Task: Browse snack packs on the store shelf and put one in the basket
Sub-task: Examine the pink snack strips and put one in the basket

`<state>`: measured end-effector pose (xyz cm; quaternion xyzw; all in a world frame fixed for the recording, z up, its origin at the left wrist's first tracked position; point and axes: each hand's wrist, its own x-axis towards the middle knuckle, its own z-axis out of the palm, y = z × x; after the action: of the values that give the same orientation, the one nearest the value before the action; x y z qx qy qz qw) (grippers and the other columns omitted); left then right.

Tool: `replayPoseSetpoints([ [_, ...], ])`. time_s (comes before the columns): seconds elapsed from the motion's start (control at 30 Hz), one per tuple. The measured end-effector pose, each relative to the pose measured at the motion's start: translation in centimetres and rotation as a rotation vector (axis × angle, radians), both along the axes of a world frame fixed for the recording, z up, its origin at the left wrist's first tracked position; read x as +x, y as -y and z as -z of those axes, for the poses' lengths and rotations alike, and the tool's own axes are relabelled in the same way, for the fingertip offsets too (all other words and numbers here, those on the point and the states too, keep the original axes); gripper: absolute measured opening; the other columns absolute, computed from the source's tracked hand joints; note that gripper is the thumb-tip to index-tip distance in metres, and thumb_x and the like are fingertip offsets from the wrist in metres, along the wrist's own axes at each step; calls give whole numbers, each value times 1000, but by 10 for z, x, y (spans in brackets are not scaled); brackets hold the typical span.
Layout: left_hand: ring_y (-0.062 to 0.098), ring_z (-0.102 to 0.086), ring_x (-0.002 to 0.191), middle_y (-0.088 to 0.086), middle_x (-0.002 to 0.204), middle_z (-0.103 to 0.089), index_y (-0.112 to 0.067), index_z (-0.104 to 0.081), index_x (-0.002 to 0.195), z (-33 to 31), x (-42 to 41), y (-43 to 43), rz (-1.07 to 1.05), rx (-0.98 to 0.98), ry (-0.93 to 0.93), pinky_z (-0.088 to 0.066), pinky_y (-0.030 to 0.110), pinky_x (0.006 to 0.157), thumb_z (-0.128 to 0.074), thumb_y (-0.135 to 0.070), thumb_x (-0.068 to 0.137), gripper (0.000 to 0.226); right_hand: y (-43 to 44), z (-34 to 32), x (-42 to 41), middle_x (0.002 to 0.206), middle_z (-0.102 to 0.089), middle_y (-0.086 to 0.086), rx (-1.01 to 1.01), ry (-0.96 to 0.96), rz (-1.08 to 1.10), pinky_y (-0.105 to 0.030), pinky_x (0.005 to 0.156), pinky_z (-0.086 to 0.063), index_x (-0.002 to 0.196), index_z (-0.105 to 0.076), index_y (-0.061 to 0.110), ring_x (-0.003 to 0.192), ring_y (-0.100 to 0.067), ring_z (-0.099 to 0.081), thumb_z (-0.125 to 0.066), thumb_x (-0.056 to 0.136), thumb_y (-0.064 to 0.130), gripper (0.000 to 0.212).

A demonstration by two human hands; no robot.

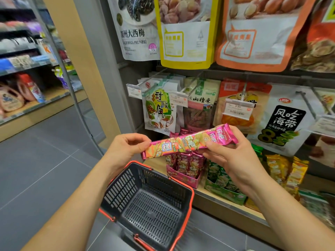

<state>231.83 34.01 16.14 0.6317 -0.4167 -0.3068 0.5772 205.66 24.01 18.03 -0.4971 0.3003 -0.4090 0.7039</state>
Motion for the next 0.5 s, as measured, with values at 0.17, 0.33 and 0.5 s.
replayPoseSetpoints([
  [0.17, -1, -61, 88, -5, 97, -68, -23, -75, 95, -9, -8, -2, 35, 30, 332, -48, 12, 74, -70, -8, 86, 19, -1, 0, 1, 105, -72, -15, -11, 18, 51, -31, 72, -60, 118, -56, 9, 91, -27, -73, -74, 77, 3, 45],
  [0.33, -7, -56, 93, -16, 104, -64, -33, -67, 107, -13, -30, -1, 103, 87, 622, -40, 4, 75, -84, -23, 73, 39, -3, 1, 3, 105, -72, -14, -40, -21, 46, -31, 72, -61, 118, -56, 11, 92, -27, -73, -76, 72, 9, 50],
  [0.5, 3, -53, 108, -10, 117, -58, -21, -59, 126, -8, -44, 4, 198, 84, 858, -43, 21, 92, -78, -23, 79, 51, -6, 4, 5, 98, -73, -6, -156, -87, 46, -36, 75, -61, 108, -60, 21, 92, -23, -72, -76, 77, 4, 39],
])
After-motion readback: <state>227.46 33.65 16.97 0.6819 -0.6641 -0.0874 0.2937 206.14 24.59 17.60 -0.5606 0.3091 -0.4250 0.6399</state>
